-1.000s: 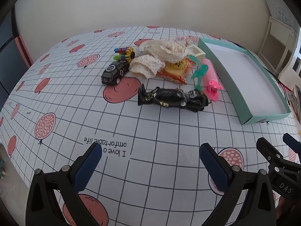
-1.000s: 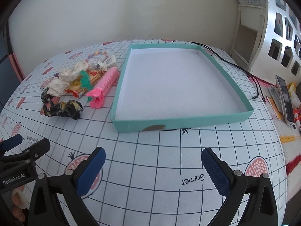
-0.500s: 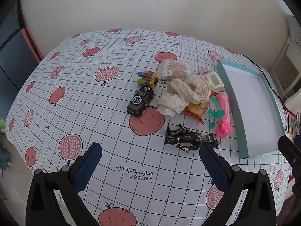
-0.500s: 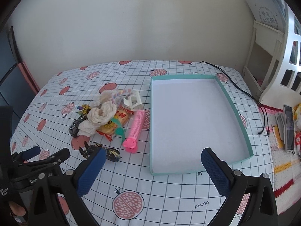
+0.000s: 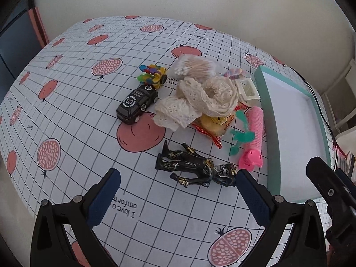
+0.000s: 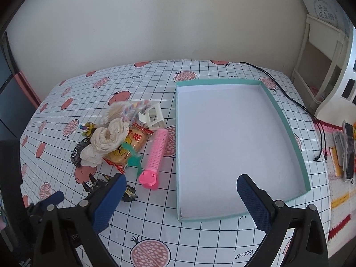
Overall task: Organize objects
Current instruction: 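Reach the left tool to the black action figure while the right tool reaches the green toy, then close the left tool on the black figure while the right tool grasps the green toy, then carry both held toys over the white tray and open both tools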
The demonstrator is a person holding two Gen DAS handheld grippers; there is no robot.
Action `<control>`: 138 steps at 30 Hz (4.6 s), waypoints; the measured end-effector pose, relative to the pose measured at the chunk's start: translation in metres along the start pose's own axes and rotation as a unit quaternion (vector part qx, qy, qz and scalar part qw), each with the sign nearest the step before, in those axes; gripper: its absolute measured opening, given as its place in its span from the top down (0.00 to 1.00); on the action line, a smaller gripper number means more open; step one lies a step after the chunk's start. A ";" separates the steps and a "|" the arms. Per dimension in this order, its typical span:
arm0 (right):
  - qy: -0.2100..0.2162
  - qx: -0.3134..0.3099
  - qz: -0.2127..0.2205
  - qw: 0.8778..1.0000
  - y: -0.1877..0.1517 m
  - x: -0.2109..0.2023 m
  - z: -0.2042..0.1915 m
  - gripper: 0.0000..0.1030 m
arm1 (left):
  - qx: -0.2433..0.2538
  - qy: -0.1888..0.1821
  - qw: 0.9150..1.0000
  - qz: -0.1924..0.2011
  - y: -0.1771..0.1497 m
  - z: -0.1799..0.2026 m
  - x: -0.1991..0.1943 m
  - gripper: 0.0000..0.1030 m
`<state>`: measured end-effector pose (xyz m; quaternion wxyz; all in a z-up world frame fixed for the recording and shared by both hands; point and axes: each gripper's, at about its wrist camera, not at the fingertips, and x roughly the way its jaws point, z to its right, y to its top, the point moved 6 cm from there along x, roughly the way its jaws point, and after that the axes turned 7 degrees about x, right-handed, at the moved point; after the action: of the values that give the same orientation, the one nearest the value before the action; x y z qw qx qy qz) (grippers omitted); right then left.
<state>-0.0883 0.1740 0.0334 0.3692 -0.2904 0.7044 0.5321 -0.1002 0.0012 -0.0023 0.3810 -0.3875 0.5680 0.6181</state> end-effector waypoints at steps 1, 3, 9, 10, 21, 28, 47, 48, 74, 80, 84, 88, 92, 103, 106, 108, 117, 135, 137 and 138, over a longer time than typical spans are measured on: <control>0.006 0.004 -0.003 1.000 0.001 0.002 -0.001 0.02 | -0.011 -0.006 1.000 -0.003 0.000 0.002 0.003 0.00; 0.012 0.009 -0.007 1.000 0.005 0.006 -0.002 0.02 | -0.025 -0.011 1.000 -0.007 0.001 0.007 0.008 0.00; 0.015 0.004 -0.008 1.000 0.012 0.015 -0.008 0.02 | -0.046 0.008 0.999 -0.005 0.008 0.016 0.022 0.00; 0.015 0.004 -0.009 1.000 0.013 0.018 -0.009 0.02 | -0.050 0.009 0.999 -0.004 0.009 0.018 0.024 0.00; 0.019 0.027 -0.026 0.999 0.016 0.033 -0.001 0.07 | -0.004 0.073 0.997 -0.011 0.008 0.022 0.040 0.00; 0.017 0.018 -0.028 0.999 0.015 0.036 -0.008 0.07 | 0.022 0.093 0.995 -0.017 0.004 0.003 0.039 0.00; 0.062 0.032 -0.061 0.996 0.018 0.055 -0.027 0.33 | -0.008 0.085 0.996 -0.035 0.015 -0.060 0.040 0.07; 0.064 0.035 -0.065 0.995 0.019 0.057 -0.028 0.35 | -0.008 0.082 0.996 -0.039 0.014 -0.061 0.040 0.07; 0.070 -0.018 -0.110 0.991 -0.003 0.087 -0.064 0.77 | -0.006 0.051 0.995 -0.082 0.006 -0.044 0.050 0.39; 0.071 -0.020 -0.110 0.991 -0.003 0.087 -0.064 0.81 | -0.006 0.052 0.995 -0.080 0.005 -0.041 0.050 0.39; 0.071 -0.020 -0.109 0.991 -0.002 0.086 -0.064 0.82 | -0.009 0.047 0.996 -0.081 0.004 -0.039 0.050 0.40; 0.074 -0.021 -0.103 0.992 0.000 0.081 -0.066 0.82 | -0.017 0.040 0.996 -0.080 0.004 -0.039 0.049 0.40; 0.078 -0.016 -0.099 0.992 0.002 0.073 -0.066 0.82 | -0.015 0.041 0.996 -0.073 0.011 -0.050 0.042 0.40; 0.099 -0.007 -0.069 0.993 0.021 0.043 -0.067 0.82 | -0.030 0.010 0.998 -0.048 0.033 -0.065 0.024 0.40; 0.103 -0.008 -0.065 0.993 0.025 0.037 -0.066 0.82 | -0.032 0.007 0.999 -0.037 0.028 -0.059 0.017 0.40; 0.104 -0.009 -0.063 0.993 0.025 0.035 -0.066 0.82 | -0.033 0.007 0.999 -0.031 0.030 -0.057 0.013 0.40; 0.098 0.002 -0.050 0.994 0.033 0.026 -0.042 0.82 | -0.026 0.004 1.000 -0.010 0.032 -0.040 -0.011 0.40; 0.050 0.079 -0.019 0.995 0.057 0.010 0.073 0.82 | 0.085 -0.042 0.995 0.025 0.056 0.099 -0.027 0.40; 0.047 0.086 -0.015 0.995 0.060 0.010 0.084 0.82 | 0.097 -0.043 0.994 0.026 0.059 0.114 -0.026 0.40; 0.044 0.088 -0.012 0.995 0.062 0.009 0.089 0.82 | 0.104 -0.045 0.993 0.029 0.061 0.121 -0.026 0.40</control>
<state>-0.1248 0.2761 0.0447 0.3682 -0.2887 0.7606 0.4502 -0.1511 0.1167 0.0530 0.4263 -0.3015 0.6222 0.5833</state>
